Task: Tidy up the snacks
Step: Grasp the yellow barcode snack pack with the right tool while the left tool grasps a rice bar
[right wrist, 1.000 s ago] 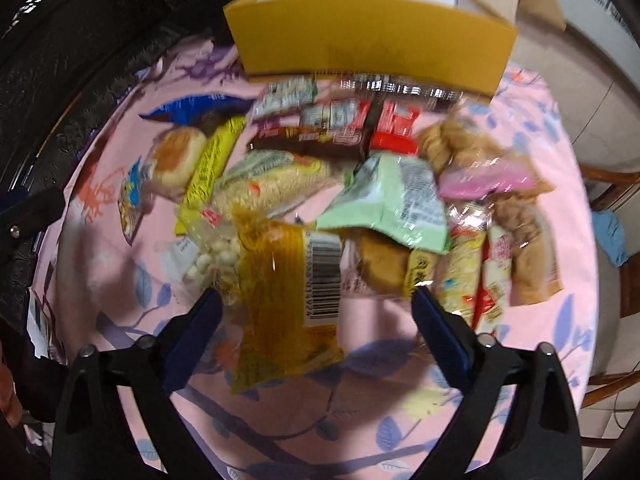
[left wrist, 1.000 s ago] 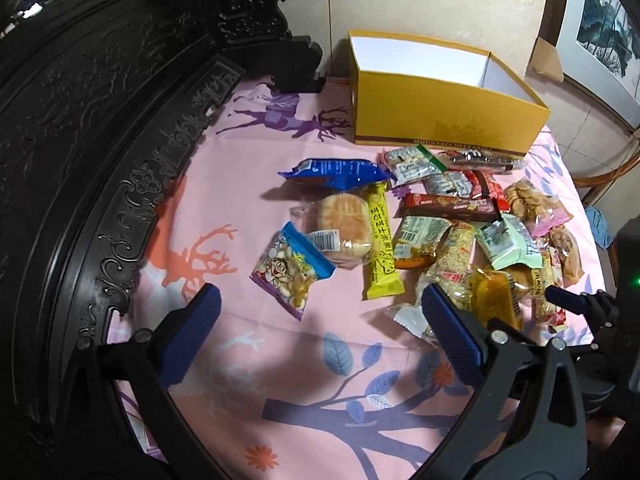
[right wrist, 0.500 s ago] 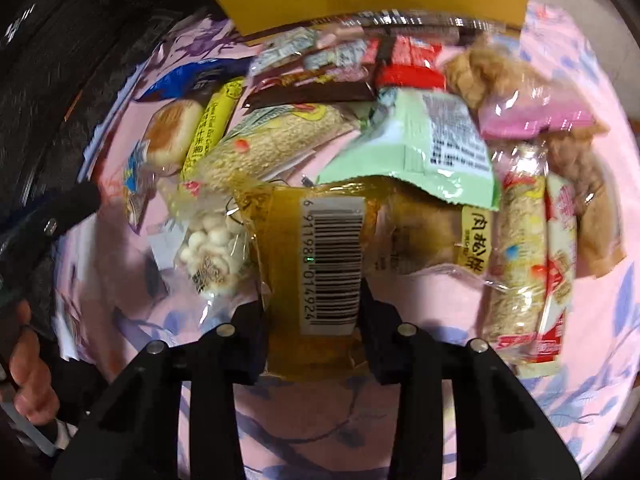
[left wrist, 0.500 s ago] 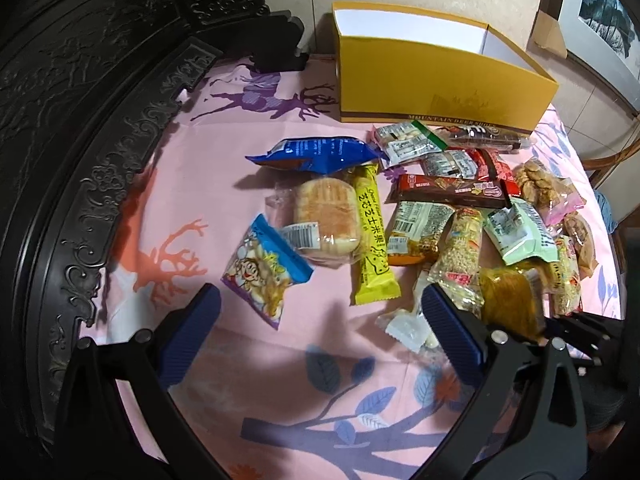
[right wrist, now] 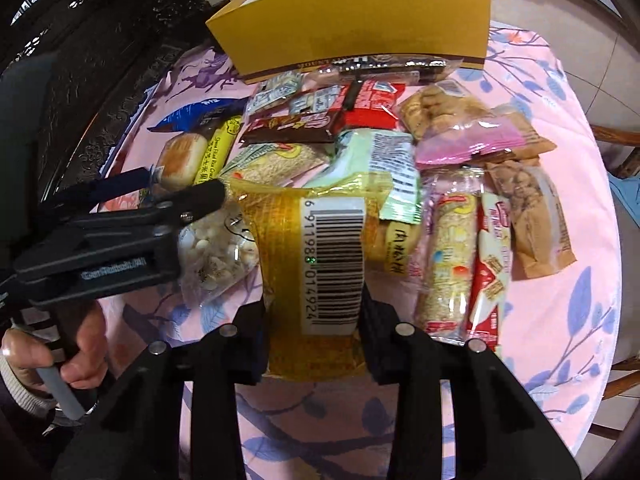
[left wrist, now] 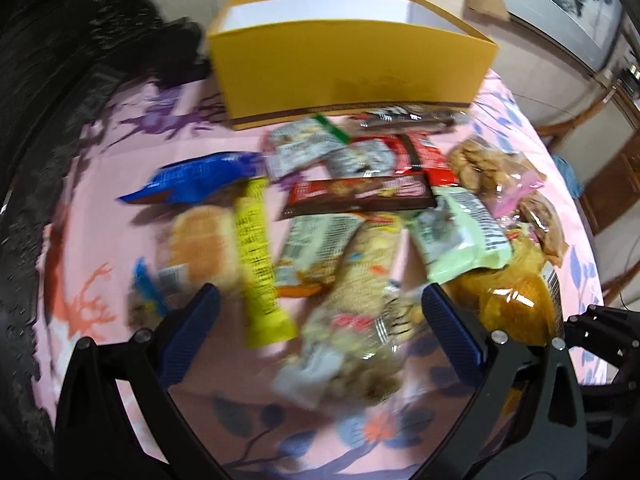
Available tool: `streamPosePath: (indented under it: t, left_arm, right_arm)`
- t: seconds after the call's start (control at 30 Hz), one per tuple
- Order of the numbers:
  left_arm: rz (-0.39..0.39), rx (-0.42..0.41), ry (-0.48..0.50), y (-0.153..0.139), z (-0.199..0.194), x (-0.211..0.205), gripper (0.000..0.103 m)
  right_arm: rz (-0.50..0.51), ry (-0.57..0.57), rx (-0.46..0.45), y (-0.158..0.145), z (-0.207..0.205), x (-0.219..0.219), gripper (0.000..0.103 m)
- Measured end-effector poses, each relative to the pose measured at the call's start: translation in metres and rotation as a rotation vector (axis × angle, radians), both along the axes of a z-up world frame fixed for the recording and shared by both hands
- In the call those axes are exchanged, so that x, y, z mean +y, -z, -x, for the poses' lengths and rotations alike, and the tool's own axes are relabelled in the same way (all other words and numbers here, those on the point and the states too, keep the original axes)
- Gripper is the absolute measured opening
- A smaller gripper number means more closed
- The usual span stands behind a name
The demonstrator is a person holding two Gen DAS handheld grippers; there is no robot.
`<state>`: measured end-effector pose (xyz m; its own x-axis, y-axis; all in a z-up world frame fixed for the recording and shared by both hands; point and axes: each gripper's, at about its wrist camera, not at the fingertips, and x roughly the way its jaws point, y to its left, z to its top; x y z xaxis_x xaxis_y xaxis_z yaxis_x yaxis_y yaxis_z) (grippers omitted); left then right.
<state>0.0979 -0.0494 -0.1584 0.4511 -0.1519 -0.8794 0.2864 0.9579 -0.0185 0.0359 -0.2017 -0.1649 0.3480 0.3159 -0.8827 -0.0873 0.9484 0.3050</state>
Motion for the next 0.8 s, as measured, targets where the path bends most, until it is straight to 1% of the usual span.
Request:
streamPosePath:
  t: [0.07,0.1,0.17,0.23,0.27,0.3,0.37,0.4,0.43,0.47,0.5,0.57,0.6,0.63,0.67,0.73,0.77,0.8]
  left_arm:
    - [0.02,0.005,0.032,0.003,-0.004,-0.009,0.1]
    - [0.022,0.008,0.05,0.004,-0.006,-0.013,0.098]
    - [0.021,0.018,0.09,0.008,-0.009,-0.022,0.089]
    - [0.024,0.062,0.115,0.017,-0.015,-0.027,0.072]
    - [0.022,0.08,0.115,0.021,-0.018,-0.028,0.067]
    - [0.006,0.08,0.11,0.025,-0.02,-0.028,0.063]
    - [-0.003,0.081,0.119,0.027,-0.022,-0.028,0.059]
    - [-0.017,0.082,0.126,0.028,-0.023,-0.029,0.054]
    - [-0.024,0.09,0.135,0.029,-0.025,-0.03,0.051]
    - [-0.025,0.096,0.143,0.03,-0.026,-0.03,0.051]
    - [-0.037,0.097,0.151,0.03,-0.028,-0.031,0.047]
    - [-0.12,0.09,0.19,0.032,-0.026,-0.04,0.044]
    - [-0.139,0.088,0.207,0.031,-0.023,-0.044,0.038]
    - [-0.136,0.096,0.215,0.029,-0.021,-0.044,0.035]
    - [-0.122,0.108,0.215,0.029,-0.02,-0.043,0.035]
    - [-0.091,0.138,0.196,0.027,-0.016,-0.038,0.032]
    - [-0.074,0.148,0.191,0.024,-0.011,-0.036,0.031]
    - [-0.038,0.162,0.19,0.021,-0.007,-0.034,0.03]
  right_arm:
    - [-0.002,0.004,0.006,0.001,0.002,-0.003,0.038]
    - [-0.003,0.014,0.01,0.002,0.004,-0.006,0.038]
    - [-0.011,0.04,0.019,0.003,0.007,-0.016,0.038]
    - [-0.028,0.057,0.021,0.005,0.009,-0.021,0.038]
    - [-0.025,0.06,0.019,0.005,0.009,-0.021,0.038]
    - [-0.026,0.061,0.017,0.005,0.01,-0.023,0.038]
    - [-0.027,0.064,0.012,0.005,0.009,-0.021,0.038]
    - [-0.027,0.067,0.01,0.005,0.01,-0.021,0.038]
    - [-0.028,0.069,0.008,0.005,0.01,-0.021,0.038]
    - [-0.031,0.071,0.006,0.005,0.01,-0.021,0.038]
    - [-0.034,0.074,0.007,0.006,0.011,-0.022,0.038]
    - [-0.042,0.082,0.01,0.007,0.011,-0.023,0.038]
    - [-0.046,0.086,0.009,0.007,0.011,-0.025,0.038]
    - [-0.049,0.09,0.009,0.007,0.012,-0.026,0.038]
    - [-0.052,0.095,0.009,0.006,0.014,-0.028,0.038]
    - [-0.056,0.105,0.004,0.004,0.015,-0.031,0.038]
    - [-0.059,0.109,0.003,0.004,0.016,-0.034,0.038]
    - [-0.062,0.114,0.0,0.003,0.017,-0.036,0.038]
